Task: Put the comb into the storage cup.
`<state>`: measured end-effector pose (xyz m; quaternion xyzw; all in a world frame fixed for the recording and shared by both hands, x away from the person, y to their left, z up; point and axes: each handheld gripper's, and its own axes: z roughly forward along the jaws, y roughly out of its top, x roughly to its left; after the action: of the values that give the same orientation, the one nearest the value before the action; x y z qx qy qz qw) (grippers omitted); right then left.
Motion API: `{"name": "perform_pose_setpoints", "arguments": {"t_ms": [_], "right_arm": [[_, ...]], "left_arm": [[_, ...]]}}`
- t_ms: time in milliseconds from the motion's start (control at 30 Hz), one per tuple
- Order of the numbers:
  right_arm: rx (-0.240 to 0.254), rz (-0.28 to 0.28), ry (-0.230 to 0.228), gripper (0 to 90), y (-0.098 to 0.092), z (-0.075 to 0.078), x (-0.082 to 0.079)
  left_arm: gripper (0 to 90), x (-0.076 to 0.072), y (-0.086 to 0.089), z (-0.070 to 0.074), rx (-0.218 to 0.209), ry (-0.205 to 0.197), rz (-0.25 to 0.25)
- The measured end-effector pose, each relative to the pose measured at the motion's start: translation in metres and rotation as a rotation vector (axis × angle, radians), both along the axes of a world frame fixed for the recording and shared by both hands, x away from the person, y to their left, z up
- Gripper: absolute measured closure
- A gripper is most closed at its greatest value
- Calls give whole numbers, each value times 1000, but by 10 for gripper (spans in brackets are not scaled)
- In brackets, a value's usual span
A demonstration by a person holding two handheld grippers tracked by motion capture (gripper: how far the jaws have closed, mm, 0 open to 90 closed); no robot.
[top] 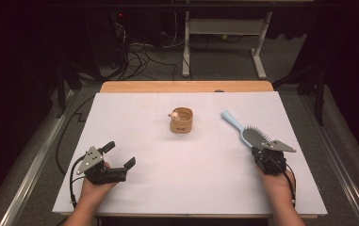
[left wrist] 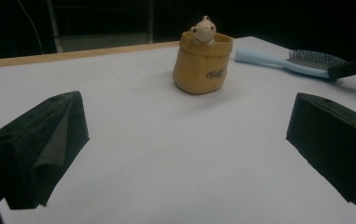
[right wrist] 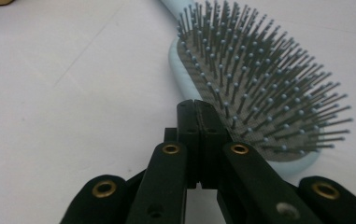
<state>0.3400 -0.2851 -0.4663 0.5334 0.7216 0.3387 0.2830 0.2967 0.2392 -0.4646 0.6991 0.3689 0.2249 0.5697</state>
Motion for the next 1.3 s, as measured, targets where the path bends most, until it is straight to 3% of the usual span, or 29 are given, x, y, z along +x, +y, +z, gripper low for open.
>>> {"name": "perform_pose_setpoints", "arguments": {"t_ms": [500, 733, 867, 967, 1000, 1033, 1133, 1167, 1300], "right_arm": [[-2, -79, 7, 900, -24, 4, 14], [21, -52, -10, 900, -12, 11, 19], [6, -17, -28, 900, 12, 24, 39], [-11, -5, -49, 900, 38, 39, 68], [-11, -5, -49, 900, 38, 39, 68], [-15, -7, -56, 900, 50, 44, 83], [-25, -9, -58, 900, 60, 48, 97], [-33, -26, -46, 900, 68, 49, 112], [-28, -53, -27, 900, 73, 49, 130]], "left_arm": [[1, 1, 1, 0, -7, 2, 3], [1, 2, 0, -1, -10, 4, 3], [1, 3, 0, 0, -17, 2, 1], [1, 3, 2, 0, -21, 3, 1], [1, 3, 2, 0, -24, 2, 2], [1, 3, 2, 0, -29, 2, 4], [1, 3, 4, 0, -31, 2, 3], [1, 2, 4, 0, -33, 3, 3], [1, 1, 6, 0, -40, 4, 3]]}}
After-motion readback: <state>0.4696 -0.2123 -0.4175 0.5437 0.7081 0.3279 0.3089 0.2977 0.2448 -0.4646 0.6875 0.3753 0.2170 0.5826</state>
